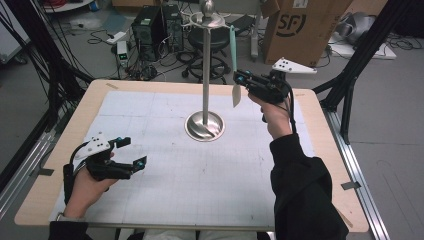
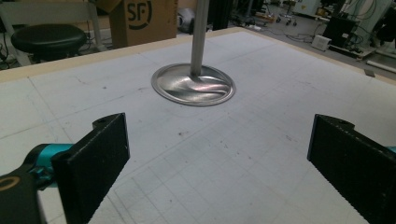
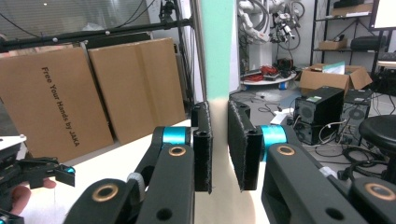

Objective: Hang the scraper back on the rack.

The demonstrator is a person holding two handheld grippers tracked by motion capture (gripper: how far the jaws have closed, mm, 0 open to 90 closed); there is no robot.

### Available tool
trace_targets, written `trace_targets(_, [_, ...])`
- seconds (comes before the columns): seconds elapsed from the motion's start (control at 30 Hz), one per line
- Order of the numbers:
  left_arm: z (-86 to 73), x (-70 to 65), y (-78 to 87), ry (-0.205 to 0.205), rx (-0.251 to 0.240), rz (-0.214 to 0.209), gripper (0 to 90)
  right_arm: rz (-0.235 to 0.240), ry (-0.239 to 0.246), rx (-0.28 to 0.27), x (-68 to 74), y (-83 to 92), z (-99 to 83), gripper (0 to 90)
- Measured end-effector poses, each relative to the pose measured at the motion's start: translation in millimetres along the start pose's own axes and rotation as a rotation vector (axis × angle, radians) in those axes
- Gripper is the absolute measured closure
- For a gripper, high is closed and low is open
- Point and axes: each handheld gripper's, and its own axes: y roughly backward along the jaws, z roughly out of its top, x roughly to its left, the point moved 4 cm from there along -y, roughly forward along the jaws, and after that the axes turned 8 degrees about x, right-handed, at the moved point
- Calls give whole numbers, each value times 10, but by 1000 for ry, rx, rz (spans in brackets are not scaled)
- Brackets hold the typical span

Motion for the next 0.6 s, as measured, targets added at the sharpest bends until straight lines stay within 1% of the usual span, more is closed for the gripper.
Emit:
trace_targets(0.07, [-7, -1, -5, 3, 1, 0, 61, -11, 12, 0, 6, -18, -5, 799])
trace_targets(0.17, [-27, -10, -31, 7, 7, -1, 61, -30, 46, -4, 9, -29, -8, 777])
trace_targets(0.2, [-32, -12, -35, 7, 10, -3, 61, -41, 57, -5, 16, -24, -5, 747])
trace_targets(0.23, [-34, -11, -39, 7, 11, -2, 61, -42, 62, -8, 22, -20, -3, 720])
trace_targets(0.3, [-32, -9, -38, 10, 8, -6, 61, -38, 74, -8, 47, -7, -5, 676])
trace_targets(0.33, [-29, -9, -36, 13, 4, -5, 61, -36, 93, -10, 67, 10, -17, 654])
trace_targets(0.37, [-27, -10, -31, 14, 1, -8, 61, -36, 101, -10, 77, 22, -28, 634])
trace_targets(0.4, [-23, -12, -31, 18, -5, -10, 61, -33, 105, -8, 91, 41, -47, 616])
trace_targets(0.47, [-20, 3, -36, 20, -6, -10, 61, -28, 105, 10, 104, 80, -101, 547])
trace_targets(0.53, [-20, 15, -56, 27, -2, -9, 61, -19, 92, 31, 99, 120, -161, 471])
trace_targets(0.57, [-19, 23, -69, 24, 0, -7, 61, -9, 84, 33, 100, 139, -195, 440])
trace_targets(0.6, [-15, 25, -80, 26, 1, -8, 61, -8, 85, 40, 98, 165, -231, 413])
